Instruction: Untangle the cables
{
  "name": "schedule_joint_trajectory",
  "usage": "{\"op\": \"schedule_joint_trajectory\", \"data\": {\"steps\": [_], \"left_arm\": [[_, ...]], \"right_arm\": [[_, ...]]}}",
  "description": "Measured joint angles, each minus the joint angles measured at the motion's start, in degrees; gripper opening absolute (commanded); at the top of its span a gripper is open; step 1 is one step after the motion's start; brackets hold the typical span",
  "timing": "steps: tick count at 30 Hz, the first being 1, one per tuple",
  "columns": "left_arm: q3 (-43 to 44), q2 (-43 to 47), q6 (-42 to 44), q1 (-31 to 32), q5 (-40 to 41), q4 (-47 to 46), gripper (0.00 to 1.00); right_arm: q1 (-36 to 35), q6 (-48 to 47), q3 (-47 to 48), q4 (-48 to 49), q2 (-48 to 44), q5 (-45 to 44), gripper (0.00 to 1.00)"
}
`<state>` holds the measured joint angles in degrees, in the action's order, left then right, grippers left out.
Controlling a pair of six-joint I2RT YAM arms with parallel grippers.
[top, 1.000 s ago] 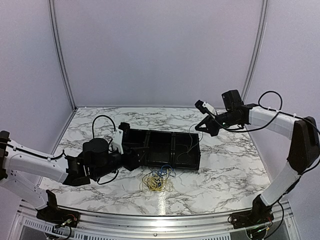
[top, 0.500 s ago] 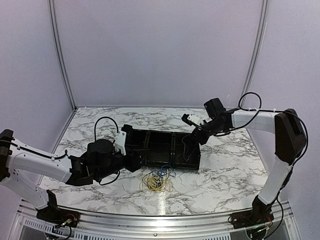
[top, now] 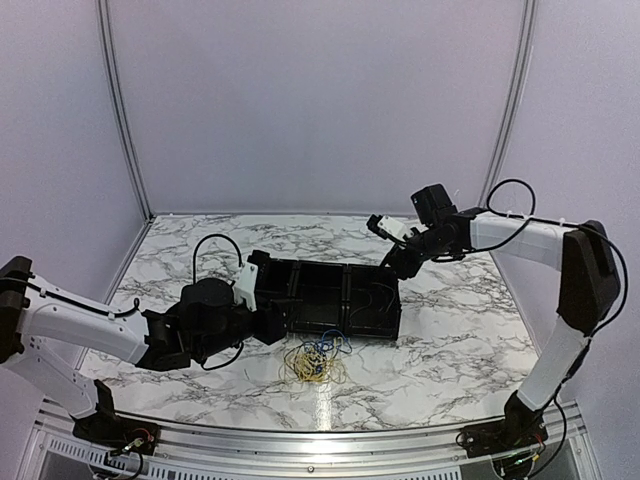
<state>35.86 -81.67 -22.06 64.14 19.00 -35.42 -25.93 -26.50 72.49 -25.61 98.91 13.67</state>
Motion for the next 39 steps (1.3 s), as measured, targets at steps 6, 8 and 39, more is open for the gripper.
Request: {"op": "schedule_joint_trajectory", "data": {"steps": [6, 8, 39], "left_arm": [[0.0, 0.1, 0.2, 0.0, -0.1, 1.6, 0.55], [0.0, 0.2, 0.1, 0.0, -0.6, 2.3, 0.55], [15.0, -10.8, -2.1, 0.3, -19.8, 34.2, 0.46]], "right_arm": [[0.0, -1.9, 0.0, -2.8, -7.3, -4.0, 0.49], [0.0, -2.4, -0.1, -3.8, -9.0, -4.1, 0.47], [0.0, -8.9, -28.1, 5.2, -24.2, 26.8, 0.39]]}}
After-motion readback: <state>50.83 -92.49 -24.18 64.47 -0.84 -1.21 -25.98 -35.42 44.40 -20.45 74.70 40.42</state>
